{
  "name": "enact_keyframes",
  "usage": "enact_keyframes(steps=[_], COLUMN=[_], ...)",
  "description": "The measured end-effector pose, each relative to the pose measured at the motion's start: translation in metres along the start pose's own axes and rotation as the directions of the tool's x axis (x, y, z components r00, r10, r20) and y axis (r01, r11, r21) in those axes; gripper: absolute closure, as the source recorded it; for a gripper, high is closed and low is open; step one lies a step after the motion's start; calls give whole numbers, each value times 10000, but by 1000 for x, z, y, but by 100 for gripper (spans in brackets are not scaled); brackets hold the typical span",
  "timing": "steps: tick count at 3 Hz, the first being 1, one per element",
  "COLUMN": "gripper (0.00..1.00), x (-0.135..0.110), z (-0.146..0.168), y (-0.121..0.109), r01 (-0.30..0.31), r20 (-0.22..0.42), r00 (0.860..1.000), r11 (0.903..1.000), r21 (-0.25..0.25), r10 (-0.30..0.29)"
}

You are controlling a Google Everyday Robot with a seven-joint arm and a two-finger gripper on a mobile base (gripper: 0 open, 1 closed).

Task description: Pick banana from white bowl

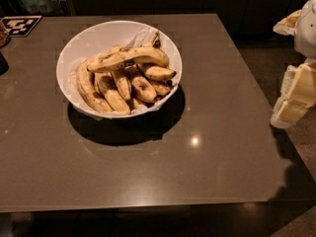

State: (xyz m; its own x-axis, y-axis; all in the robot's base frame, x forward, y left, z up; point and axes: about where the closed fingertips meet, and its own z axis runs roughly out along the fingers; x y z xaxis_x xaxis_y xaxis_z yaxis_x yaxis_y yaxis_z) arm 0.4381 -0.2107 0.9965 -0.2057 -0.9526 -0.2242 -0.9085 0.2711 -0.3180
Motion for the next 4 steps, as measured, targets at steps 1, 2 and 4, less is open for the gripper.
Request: enact_keyframes(steps=[1, 2, 4], gripper=[0, 0, 0], x=[0, -12, -61], z=[0, -2, 6], y=[0, -9, -49], r01=[0, 136, 1040], r20=[0, -206, -833], r00=[10000, 9997, 9908], r11=[10000, 9999, 9938], r21=[0, -4, -396], r10=[0, -136, -1070])
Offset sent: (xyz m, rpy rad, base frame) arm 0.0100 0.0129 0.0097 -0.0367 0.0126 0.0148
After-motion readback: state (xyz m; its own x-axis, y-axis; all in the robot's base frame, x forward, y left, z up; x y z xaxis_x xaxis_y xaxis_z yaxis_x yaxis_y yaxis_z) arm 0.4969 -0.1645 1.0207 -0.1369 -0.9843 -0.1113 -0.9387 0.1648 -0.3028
